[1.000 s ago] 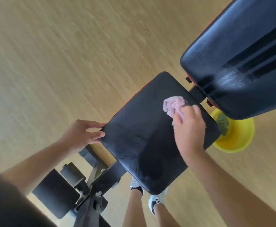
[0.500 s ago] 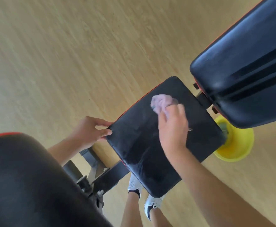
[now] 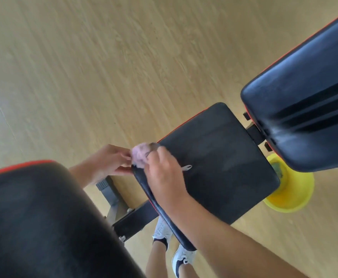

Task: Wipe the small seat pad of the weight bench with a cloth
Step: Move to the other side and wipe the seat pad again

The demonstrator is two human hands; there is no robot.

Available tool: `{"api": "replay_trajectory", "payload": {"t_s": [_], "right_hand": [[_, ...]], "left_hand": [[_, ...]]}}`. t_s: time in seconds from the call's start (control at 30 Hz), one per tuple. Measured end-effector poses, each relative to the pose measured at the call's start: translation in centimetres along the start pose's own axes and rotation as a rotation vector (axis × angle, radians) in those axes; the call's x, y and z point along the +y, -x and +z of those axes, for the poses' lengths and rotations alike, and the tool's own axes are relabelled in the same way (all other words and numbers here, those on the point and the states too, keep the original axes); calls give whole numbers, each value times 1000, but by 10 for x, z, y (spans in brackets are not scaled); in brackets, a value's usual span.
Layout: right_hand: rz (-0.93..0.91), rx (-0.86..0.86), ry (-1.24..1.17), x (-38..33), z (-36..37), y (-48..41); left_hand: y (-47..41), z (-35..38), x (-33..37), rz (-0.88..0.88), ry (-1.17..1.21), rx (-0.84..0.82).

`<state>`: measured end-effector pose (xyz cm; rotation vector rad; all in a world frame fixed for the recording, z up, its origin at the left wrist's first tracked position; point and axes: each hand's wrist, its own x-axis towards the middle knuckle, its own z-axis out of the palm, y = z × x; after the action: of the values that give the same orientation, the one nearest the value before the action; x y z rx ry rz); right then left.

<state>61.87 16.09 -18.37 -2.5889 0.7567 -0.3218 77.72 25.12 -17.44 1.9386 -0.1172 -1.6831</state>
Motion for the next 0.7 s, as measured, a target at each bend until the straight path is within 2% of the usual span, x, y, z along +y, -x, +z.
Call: {"api": "replay_trajectory", "payload": {"t_s": [0.07,0.1,0.13,0.17,0.2,0.27,0.3,0.33,0.37,0.43,0.5,0.57,0.6,0.63,0.67,0.7], "right_hand": [[-353,-165,-13,-6,9,34],[-472,-214,16,10,2,32],[-493,-202,65,33,-9,17],[-386,-150,129,58,-24,-7],[-159,-111,187,87,-42,-32],[431,5,225,139,-77,-69],[656,89,192,151,-83,-68],[779,169,113,149,-85,-61],[766,198,42,131,-80,-46],[450,131,7,77,-51,-2],[-60,-45,32,38,-31,55],[-464,-218,47,47,-35,84],[-578,-251,97,70,-45,82],[-609,-223,176,97,-57,71],[-546,-157,256,126,-71,56],[-371,-64,286,152,-82,40]], "left_hand": [[0,-5,-2,-39,65,-66],[-1,-6,-2,-44,94,-81],[-3,-6,-2,-46,109,-90],[-5,-6,0,-47,110,-94],[-6,-6,0,-54,101,-79],[-8,-7,-2,-63,82,-60],[-9,-7,-3,-59,74,-66],[-8,-7,-2,-55,72,-73],[-7,-6,-2,-58,79,-71],[-5,-6,-1,-54,67,-69],[1,0,0,-30,14,-66],[4,6,-3,23,-62,-24],[5,10,-4,50,-101,17],[5,13,-6,70,-128,58],[4,15,-9,73,-146,89],[3,16,-9,64,-156,116]]}}
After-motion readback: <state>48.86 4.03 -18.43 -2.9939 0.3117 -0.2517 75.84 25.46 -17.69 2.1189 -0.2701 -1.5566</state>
